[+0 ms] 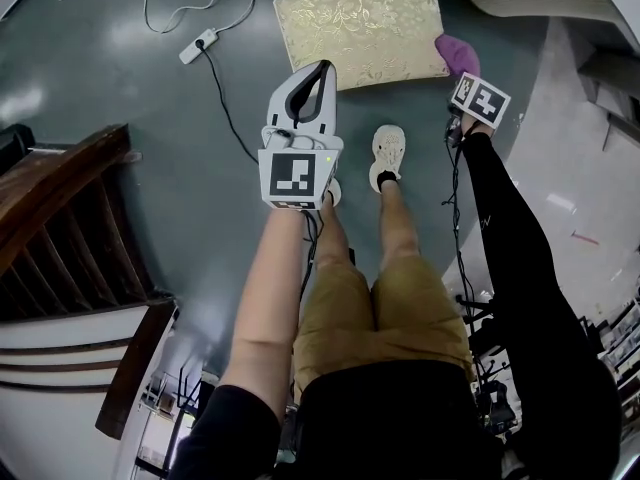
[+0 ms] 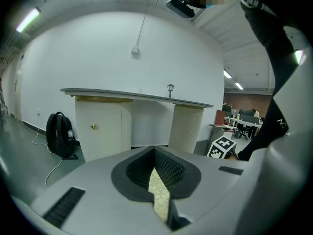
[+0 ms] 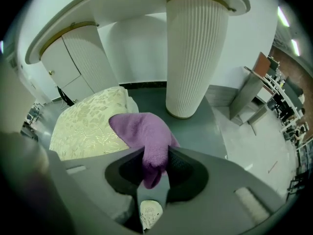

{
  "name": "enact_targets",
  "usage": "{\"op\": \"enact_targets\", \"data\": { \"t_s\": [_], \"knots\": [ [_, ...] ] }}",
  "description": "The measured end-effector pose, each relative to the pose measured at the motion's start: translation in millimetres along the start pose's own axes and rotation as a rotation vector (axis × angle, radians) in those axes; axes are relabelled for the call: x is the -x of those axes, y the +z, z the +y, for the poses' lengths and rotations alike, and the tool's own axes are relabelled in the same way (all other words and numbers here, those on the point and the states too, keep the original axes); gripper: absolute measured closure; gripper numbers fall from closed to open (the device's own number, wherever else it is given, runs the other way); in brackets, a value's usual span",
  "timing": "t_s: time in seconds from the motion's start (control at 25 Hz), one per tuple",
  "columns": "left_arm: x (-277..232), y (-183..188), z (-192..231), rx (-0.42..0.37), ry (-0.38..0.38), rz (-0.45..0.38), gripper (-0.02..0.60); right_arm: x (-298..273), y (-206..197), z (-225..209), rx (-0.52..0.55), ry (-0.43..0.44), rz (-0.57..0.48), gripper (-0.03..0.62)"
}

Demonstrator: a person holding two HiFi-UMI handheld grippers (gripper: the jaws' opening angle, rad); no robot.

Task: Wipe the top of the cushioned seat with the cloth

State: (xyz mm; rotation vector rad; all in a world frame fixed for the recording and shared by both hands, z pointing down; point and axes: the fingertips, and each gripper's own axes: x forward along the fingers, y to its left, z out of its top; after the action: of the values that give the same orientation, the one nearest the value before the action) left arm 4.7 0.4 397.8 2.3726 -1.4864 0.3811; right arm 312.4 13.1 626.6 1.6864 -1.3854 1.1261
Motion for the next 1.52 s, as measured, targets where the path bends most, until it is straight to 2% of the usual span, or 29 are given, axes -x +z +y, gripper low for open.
{"op": "enact_targets", "data": {
  "t_s": [0.16,0.28,0.44,0.56,0.72,0.84,0.92,1.04,1.2,1.52],
  "knots": [
    [-2.7,-2.2,-2.2,-0.010,-0.001,0.004,0.574,4.5,1.4,0.3,0.035,0.001,-0.022,0.507],
    [-0.3,-5.5,3.0,-0.015,0.005,0.013,0.574,16.2,0.0,18.1,0.039,0.046,-0.053,0.508],
    [10.1,-7.1,12.2,-0.012,-0.006,0.010,0.574,40.5,-7.0,73.3,0.059,0.204,-0.105,0.508],
    [22.5,-10.8,26.0,-0.016,-0.003,0.014,0.574,59.5,-29.6,131.2,0.111,0.339,-0.109,0.508],
    [39.3,-15.2,47.9,-0.022,0.008,0.016,0.574,82.4,-79.8,208.8,0.182,0.497,-0.032,0.508],
    [53.5,-17.4,62.3,-0.022,0.013,0.016,0.574,94.5,-129.5,261.1,0.243,0.626,0.101,0.507],
    [63.1,-19.4,72.6,-0.020,0.022,0.016,0.574,96.3,-157.7,285.3,0.252,0.670,0.196,0.508],
    [75.4,-25.8,88.8,-0.017,0.043,0.025,0.574,85.4,-172.4,301.8,0.245,0.631,0.262,0.508],
    [85.2,-33.7,101.7,-0.002,0.061,0.028,0.574,65.5,-162.7,301.6,0.201,0.554,0.261,0.507],
    [79.6,-36.2,96.6,0.008,0.057,0.030,0.574,52.0,-143.2,245.0,0.196,0.426,0.216,0.508]
  ]
}}
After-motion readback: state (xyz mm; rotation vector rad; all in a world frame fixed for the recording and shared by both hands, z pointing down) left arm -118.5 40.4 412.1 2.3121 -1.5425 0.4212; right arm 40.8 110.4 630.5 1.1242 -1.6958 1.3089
